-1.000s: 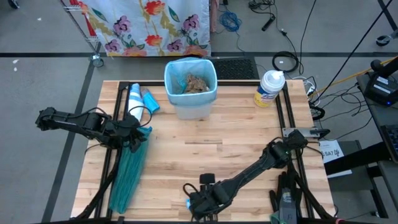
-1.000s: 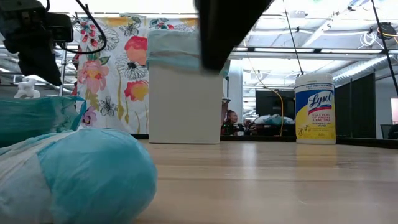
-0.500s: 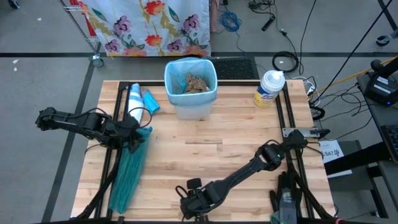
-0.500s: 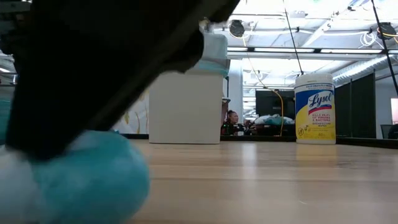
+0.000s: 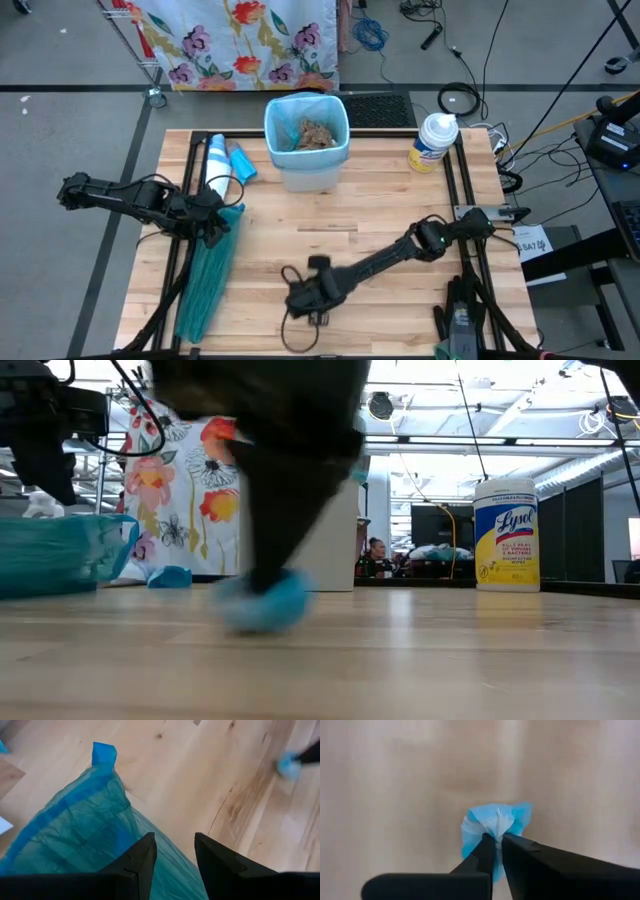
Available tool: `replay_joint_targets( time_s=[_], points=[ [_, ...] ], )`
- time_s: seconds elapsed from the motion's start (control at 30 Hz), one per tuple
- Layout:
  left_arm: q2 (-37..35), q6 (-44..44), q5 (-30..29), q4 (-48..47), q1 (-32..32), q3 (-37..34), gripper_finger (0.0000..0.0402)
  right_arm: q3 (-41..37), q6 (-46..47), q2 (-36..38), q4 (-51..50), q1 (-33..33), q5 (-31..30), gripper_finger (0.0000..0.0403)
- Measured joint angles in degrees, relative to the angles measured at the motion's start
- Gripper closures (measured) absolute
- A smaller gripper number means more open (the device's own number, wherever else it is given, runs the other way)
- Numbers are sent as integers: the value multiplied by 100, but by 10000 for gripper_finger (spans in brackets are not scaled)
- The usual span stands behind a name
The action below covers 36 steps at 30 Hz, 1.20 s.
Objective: Place trash/remove bag and relplace
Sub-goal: Put the blue plastic into the white trash bin
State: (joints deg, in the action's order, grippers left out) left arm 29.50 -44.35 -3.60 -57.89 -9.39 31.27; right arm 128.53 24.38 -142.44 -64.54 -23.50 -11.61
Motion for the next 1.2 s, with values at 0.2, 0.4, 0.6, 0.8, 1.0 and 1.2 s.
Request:
replay_joint_targets(
  time_s=[0.2,0.4,0.6,0.8,1.0,1.2],
  points=[
    [0,-38,0,50,-2,0,263,-6,55,734,-1262,418,-628,400],
    [0,-38,0,46,0,0,263,7,44,1860,-1369,699,-1614,400],
    [-2,-40,-2,45,0,0,263,16,-122,2778,-1053,1163,-2455,400],
    [0,-42,-112,123,-2,0,263,16,-688,3118,-233,1963,-2449,399],
    [-2,-234,-122,251,0,0,263,13,-1261,3124,349,2681,-2423,399],
    [-2,-508,-160,365,0,0,263,13,-1412,3126,533,3270,-2011,370]
  ],
)
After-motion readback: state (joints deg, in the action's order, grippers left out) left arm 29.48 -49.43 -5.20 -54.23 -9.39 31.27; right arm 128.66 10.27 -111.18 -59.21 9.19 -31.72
